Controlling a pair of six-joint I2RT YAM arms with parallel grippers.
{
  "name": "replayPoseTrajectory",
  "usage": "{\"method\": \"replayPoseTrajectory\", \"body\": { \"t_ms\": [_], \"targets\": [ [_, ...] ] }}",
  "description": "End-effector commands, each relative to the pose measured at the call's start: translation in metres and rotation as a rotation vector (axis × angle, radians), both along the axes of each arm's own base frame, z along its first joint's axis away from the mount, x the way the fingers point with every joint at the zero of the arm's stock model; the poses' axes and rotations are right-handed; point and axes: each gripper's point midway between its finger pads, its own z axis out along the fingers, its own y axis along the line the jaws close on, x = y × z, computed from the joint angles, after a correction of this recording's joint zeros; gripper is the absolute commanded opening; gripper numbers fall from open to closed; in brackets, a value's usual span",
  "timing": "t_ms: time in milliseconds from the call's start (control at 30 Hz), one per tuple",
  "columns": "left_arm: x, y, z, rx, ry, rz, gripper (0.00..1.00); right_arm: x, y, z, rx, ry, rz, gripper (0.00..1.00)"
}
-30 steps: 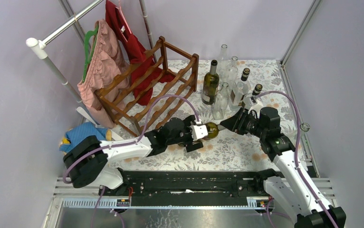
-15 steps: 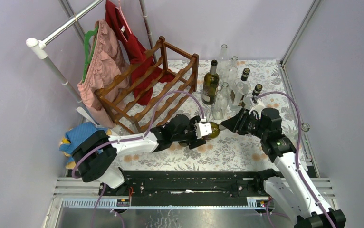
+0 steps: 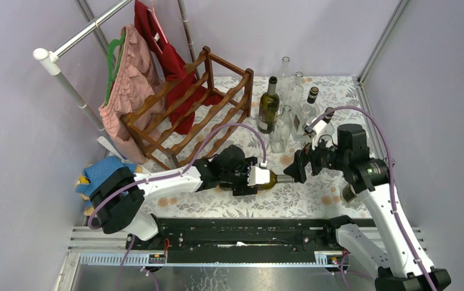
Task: Put the wine bottle on the wine rack
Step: Pick up the wine bottle from the center of the board.
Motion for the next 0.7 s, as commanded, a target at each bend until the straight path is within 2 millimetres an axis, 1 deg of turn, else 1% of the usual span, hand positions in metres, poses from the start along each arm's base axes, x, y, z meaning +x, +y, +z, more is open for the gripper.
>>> {"method": "replayPoseTrajectory", "body": {
  "t_ms": [0,67,167,267,400,467,567,667],
  "targets": [
    [0.005,-0.01,0.028,-0.006,-0.12,-0.117,0.0,-0.045,-0.001,-0.017,-0.122,0.064,0.344,1.0],
    [0.007,-0.011,0.03,0.002,-0.133,-0.125,0.0,-0.047,0.001,-0.022,-0.125,0.114,0.377,1.0],
    [0.01,-0.014,0.038,-0.005,-0.158,-0.13,0.0,-0.038,-0.004,-0.035,-0.177,0.144,0.378,0.99],
    [0.012,-0.016,0.045,-0.012,-0.181,-0.127,0.0,-0.034,0.0,-0.037,-0.154,0.146,0.375,0.98],
    [0.013,-0.017,0.047,-0.004,-0.204,-0.127,0.0,-0.04,0.009,-0.041,-0.087,0.189,0.374,0.95],
    [0.013,-0.017,0.049,-0.005,-0.211,-0.124,0.0,-0.04,0.008,-0.048,-0.103,0.208,0.366,0.93],
    [0.015,-0.017,0.054,-0.01,-0.23,-0.122,0.0,-0.037,0.008,-0.051,-0.116,0.222,0.367,0.9],
    [0.017,-0.017,0.06,-0.016,-0.25,-0.123,0.0,-0.034,0.007,-0.055,-0.139,0.242,0.365,0.86]
  ]
}}
